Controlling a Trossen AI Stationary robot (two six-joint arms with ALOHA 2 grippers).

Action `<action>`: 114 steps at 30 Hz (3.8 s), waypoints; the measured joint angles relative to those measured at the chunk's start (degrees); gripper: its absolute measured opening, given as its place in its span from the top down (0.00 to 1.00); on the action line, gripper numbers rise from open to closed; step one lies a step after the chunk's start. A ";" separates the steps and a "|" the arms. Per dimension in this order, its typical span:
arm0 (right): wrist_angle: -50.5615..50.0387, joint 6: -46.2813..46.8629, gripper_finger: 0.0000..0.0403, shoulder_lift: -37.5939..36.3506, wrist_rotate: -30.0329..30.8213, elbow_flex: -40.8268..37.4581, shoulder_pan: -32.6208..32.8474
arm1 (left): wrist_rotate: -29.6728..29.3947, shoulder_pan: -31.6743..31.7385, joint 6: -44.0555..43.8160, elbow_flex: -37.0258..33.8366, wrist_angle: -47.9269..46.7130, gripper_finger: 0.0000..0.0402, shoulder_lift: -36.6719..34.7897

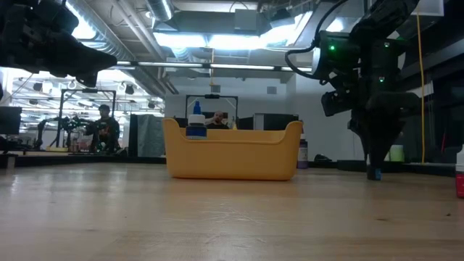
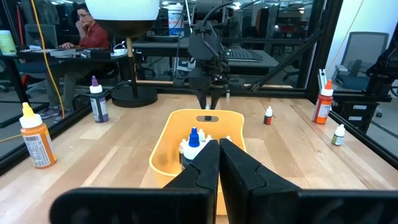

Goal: Pick & Place food coloring
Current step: Put the black food coloring bottle into the yellow bin

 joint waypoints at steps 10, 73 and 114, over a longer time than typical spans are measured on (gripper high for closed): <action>-3.19 0.15 0.79 0.07 -0.03 2.30 0.00 | -0.01 0.01 0.00 0.00 0.01 0.98 0.00; -18.94 -13.44 0.80 21.00 0.42 45.17 6.14 | -0.02 0.01 0.00 0.00 0.00 0.98 -0.02; -12.45 -12.20 0.79 30.90 0.47 44.22 5.20 | -0.01 0.00 0.00 0.00 0.01 0.98 -0.02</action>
